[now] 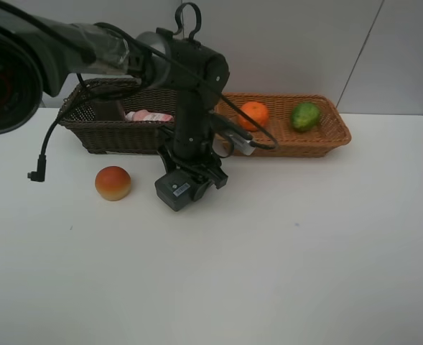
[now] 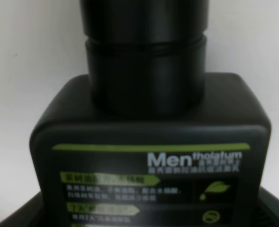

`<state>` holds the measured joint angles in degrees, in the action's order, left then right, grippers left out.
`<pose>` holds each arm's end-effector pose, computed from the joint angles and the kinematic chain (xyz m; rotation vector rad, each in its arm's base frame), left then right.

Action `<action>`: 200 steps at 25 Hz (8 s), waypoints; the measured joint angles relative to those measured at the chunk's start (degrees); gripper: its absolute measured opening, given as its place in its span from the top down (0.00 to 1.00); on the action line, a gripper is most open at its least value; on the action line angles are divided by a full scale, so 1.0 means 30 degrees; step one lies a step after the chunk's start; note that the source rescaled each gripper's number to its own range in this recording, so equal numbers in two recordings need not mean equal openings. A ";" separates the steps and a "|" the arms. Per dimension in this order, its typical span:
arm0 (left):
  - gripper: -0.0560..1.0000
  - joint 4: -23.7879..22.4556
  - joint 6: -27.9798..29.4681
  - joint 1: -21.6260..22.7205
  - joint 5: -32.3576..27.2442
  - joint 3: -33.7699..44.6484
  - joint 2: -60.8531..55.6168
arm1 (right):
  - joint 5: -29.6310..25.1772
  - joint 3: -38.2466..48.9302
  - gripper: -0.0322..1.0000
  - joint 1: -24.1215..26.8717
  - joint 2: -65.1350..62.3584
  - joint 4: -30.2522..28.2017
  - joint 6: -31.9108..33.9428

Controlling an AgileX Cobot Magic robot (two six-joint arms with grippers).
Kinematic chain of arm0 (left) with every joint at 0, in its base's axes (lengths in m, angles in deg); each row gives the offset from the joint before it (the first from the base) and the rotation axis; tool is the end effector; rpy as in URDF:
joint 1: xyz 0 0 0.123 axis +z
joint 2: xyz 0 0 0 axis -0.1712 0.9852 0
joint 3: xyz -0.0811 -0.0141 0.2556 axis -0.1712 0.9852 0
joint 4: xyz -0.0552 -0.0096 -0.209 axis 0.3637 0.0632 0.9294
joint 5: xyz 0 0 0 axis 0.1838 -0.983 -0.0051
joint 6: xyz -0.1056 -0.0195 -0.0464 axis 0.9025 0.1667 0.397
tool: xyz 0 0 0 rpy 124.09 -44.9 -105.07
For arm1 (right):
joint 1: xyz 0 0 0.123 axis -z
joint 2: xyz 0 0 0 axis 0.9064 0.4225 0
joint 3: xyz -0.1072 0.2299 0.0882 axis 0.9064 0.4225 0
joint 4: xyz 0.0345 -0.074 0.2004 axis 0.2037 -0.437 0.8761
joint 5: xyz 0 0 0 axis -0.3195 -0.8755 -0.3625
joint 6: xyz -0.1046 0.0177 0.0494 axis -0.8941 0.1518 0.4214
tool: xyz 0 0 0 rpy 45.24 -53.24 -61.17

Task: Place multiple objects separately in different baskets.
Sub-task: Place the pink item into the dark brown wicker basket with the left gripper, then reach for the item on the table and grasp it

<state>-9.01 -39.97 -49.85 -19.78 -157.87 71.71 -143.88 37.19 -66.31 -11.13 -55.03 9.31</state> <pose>0.3327 -0.2594 0.0955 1.1617 2.8695 0.1912 0.0008 -0.0112 0.2544 0.0706 2.0139 -0.0616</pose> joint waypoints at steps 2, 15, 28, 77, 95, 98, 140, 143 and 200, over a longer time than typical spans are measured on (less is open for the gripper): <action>0.17 0.0032 0.0000 -0.0320 0.0000 0.0000 -0.0197 | 0.0000 0.0000 0.20 0.0000 0.0000 0.0000 0.0000; 0.17 0.0332 -0.0019 -0.1785 0.0151 0.0017 -0.1644 | 0.0000 0.0000 0.20 0.0000 0.0000 0.0000 0.0000; 0.17 0.0364 -0.0033 0.0171 0.0759 -0.1998 -0.3668 | 0.0000 0.0000 0.20 0.0000 0.0000 0.0000 0.0000; 0.17 0.0739 -0.1562 0.6429 0.7409 -0.3602 -0.0250 | 0.0000 0.0000 0.20 0.0000 0.0000 0.0000 0.0000; 0.00 0.0610 -0.2293 0.6429 0.8161 -0.3602 -0.0250 | 0.0000 0.0000 0.20 0.0000 0.0000 0.0000 0.0000; 0.00 0.0610 -0.2163 0.6407 0.8132 -0.3602 -0.0292 | 0.0000 0.0000 0.20 0.0000 0.0000 0.0000 0.0000; 0.00 -0.1638 0.3994 0.2842 -0.1195 0.9318 -1.6957 | 0.0000 0.0000 0.20 0.0000 0.0000 0.0000 0.0000; 0.00 -0.1530 0.4074 0.3268 -0.0954 1.1448 -1.7917 | 0.0000 0.0000 0.20 0.0000 0.0000 0.0000 0.0000; 0.00 0.1867 -0.1105 0.7706 0.7212 1.0320 -0.6873 | 0.0000 0.0000 0.20 0.0000 0.0000 0.0000 0.0000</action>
<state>-3.41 -43.28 -26.73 1.85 -126.91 51.09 -143.88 37.19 -66.31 -11.13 -55.03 9.31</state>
